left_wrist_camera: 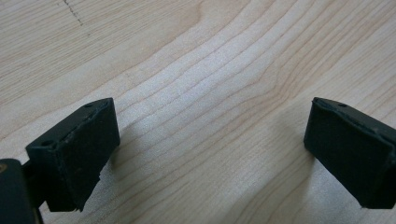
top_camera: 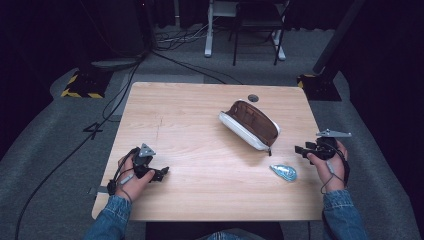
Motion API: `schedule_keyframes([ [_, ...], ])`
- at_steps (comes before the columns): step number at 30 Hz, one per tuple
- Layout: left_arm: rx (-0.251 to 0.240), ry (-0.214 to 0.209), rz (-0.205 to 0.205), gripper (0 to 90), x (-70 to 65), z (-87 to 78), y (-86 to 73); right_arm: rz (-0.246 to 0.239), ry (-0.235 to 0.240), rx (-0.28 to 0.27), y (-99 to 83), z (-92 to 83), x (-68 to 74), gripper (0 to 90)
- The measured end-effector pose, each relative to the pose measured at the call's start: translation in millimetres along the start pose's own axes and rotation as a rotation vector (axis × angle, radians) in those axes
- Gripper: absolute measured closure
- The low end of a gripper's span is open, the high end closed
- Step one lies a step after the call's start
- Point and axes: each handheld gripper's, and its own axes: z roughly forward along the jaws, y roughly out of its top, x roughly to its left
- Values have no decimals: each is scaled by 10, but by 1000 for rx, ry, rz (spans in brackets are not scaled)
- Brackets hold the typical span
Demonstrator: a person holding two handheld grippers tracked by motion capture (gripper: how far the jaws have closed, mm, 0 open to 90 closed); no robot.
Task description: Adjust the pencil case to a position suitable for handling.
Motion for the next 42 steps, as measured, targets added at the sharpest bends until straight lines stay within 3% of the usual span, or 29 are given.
schedule_keyframes([
  [18,0,-1,0,36,0,1,1,-54,57,-65,218,-119,254,364],
  [35,0,0,1,36,0,1,1,-79,133,-90,457,103,444,286],
  [42,0,0,1,36,0,1,1,-85,140,-78,573,217,483,265],
])
